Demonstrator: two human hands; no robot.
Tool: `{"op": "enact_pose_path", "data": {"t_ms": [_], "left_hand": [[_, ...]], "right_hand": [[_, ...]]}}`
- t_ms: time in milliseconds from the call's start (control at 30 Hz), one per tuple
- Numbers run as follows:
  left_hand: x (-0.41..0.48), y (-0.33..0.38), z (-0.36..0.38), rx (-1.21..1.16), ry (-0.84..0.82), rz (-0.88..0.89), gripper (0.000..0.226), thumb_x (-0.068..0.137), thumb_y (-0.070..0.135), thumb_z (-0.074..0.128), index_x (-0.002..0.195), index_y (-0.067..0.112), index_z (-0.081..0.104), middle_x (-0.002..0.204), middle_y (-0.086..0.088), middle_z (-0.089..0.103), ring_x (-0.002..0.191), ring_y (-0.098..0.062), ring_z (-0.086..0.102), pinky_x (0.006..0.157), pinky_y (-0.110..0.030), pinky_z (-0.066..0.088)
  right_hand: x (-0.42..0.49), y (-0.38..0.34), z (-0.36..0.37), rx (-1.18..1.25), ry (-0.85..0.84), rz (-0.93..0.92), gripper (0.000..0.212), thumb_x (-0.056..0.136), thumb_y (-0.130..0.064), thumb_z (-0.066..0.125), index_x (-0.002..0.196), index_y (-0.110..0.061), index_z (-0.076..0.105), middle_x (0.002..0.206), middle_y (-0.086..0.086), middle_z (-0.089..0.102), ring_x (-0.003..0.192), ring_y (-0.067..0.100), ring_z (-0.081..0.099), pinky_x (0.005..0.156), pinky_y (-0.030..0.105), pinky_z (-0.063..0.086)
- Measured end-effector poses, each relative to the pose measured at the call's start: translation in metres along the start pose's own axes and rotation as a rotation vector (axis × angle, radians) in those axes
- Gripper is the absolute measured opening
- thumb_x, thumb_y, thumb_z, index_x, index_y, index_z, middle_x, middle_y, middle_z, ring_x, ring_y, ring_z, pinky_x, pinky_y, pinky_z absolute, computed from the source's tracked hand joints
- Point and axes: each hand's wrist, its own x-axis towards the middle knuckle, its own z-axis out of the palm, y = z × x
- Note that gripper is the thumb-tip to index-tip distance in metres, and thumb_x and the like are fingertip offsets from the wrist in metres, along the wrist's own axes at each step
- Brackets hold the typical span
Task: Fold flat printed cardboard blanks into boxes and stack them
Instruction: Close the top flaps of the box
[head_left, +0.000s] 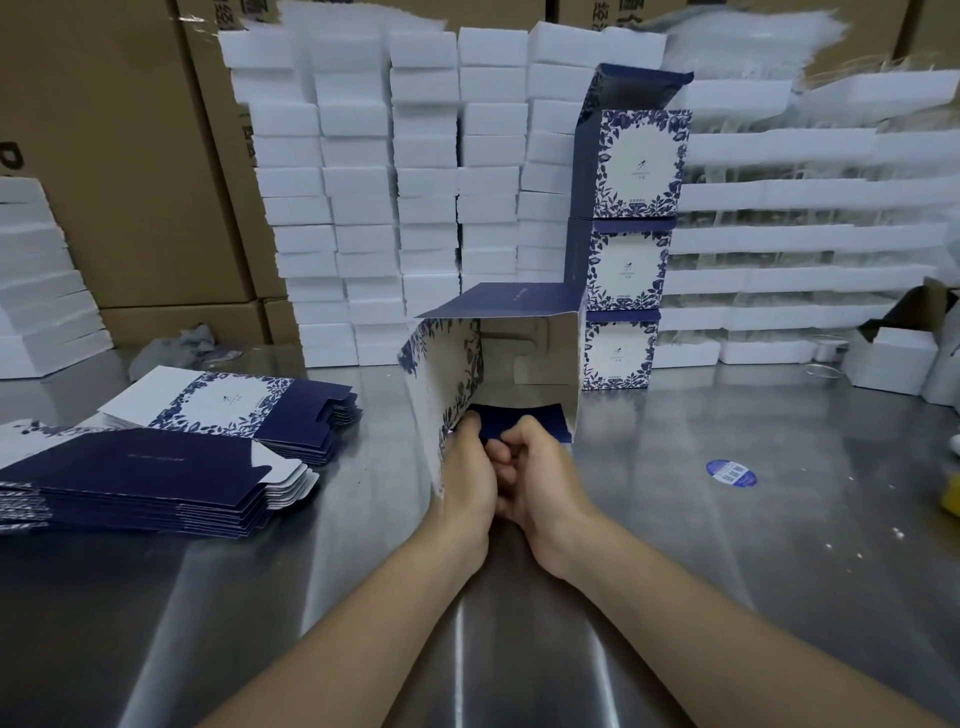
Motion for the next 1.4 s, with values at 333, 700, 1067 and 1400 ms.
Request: {"op": "enact_pose_path", "data": {"t_ms": [333, 700, 1067, 1400], "left_hand": [[0.007, 0.004, -0.008, -0.068, 0.000, -0.006, 0.055, 0.108, 0.042, 0.037, 0.064, 0.014, 0.054, 0.048, -0.001, 0.051, 0.035, -0.011, 0.047, 0.038, -0.016, 0.034], [0.017, -0.001, -0.011, -0.080, 0.020, 0.020, 0.037, 0.109, 0.039, 0.039, 0.101, 0.011, 0.061, 0.057, -0.002, 0.058, 0.039, -0.012, 0.051, 0.038, -0.019, 0.038], [0.020, -0.002, -0.011, -0.124, 0.042, -0.019, 0.043, 0.109, 0.040, 0.036, 0.108, 0.008, 0.064, 0.055, -0.004, 0.063, 0.037, -0.014, 0.056, 0.037, -0.019, 0.040], [0.021, -0.002, -0.008, -0.152, 0.049, -0.028, 0.049, 0.109, 0.040, 0.036, 0.121, 0.001, 0.063, 0.069, -0.012, 0.069, 0.040, -0.017, 0.060, 0.037, -0.020, 0.041]], "right_hand": [[0.003, 0.001, 0.001, 0.034, 0.007, -0.005, 0.037, 0.093, -0.024, 0.048, 0.056, -0.021, 0.042, 0.057, -0.002, 0.030, 0.048, 0.012, 0.033, 0.050, 0.028, 0.029], [0.003, 0.001, 0.004, 0.034, 0.061, -0.015, 0.041, 0.098, -0.024, 0.043, 0.057, -0.020, 0.045, 0.051, -0.004, 0.039, 0.044, 0.011, 0.039, 0.050, 0.029, 0.031], [0.003, -0.002, 0.008, -0.042, 0.157, -0.007, 0.037, 0.101, -0.023, 0.040, 0.066, -0.017, 0.050, 0.048, -0.005, 0.041, 0.045, 0.013, 0.043, 0.046, 0.027, 0.030], [0.004, -0.003, 0.006, -0.011, 0.172, 0.007, 0.041, 0.103, -0.029, 0.037, 0.065, -0.017, 0.047, 0.047, -0.006, 0.039, 0.049, 0.015, 0.043, 0.044, 0.024, 0.028]]}}
